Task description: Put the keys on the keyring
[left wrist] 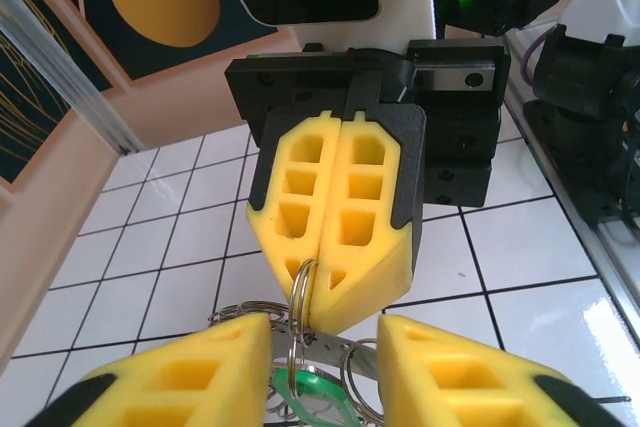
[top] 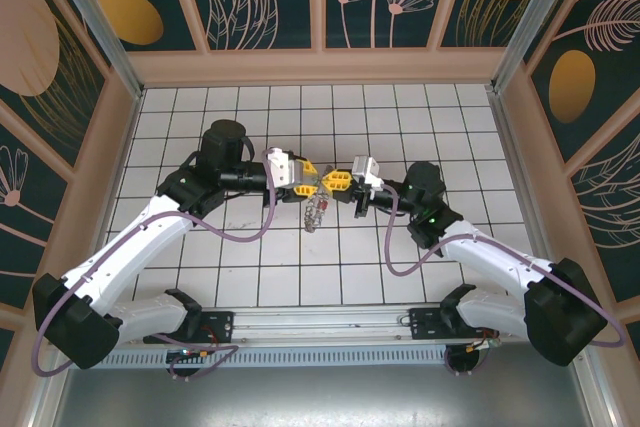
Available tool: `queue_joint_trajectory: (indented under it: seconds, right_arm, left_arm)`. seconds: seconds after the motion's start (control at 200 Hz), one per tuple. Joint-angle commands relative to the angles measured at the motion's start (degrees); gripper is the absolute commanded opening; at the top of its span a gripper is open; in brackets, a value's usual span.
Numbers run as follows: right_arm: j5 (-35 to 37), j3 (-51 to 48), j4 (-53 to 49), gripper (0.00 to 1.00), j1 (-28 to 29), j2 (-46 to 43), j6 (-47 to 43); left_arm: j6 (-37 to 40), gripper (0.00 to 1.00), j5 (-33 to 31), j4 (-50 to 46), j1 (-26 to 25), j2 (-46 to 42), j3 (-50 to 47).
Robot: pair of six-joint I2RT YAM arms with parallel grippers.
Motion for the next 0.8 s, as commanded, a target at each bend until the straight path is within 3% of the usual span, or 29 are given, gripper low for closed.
queue_joint_trajectory:
  seconds: [0.0,0.415,0.51,0.636,0.796]
  right_arm:
    - [-2.4,3.1,2.5,0.0,-0.4,-0.6,-0.9]
    - [-3.3,4.9,-1.6,0.0,0.6,0.0,-4.8]
    - [-2.8,4.7,-1.6,0.0,0.8,0.2,-5.3]
    - [-2.9,4.7,-0.2,0.0,0.9,0.9,-4.7]
    - [-3.0,4.9,-1.4,0.0,1.0,1.3,-5.6]
  left_arm:
    - [-2.1,0.36,1.2,1.4,-0.2,-1.2,0.5]
    - [-1.6,0.29,0.9,-0.1,-0.2,1.8,2.4]
    - [-1.0,0.23,0.8,-0.4,-0.2,1.8,2.5]
    - [0.3,0.0,0.5,-1.9,-0.2,1.9,2.6]
    - [1.8,0.0,-0.7,-4.2,-0.1,2.2,3.5]
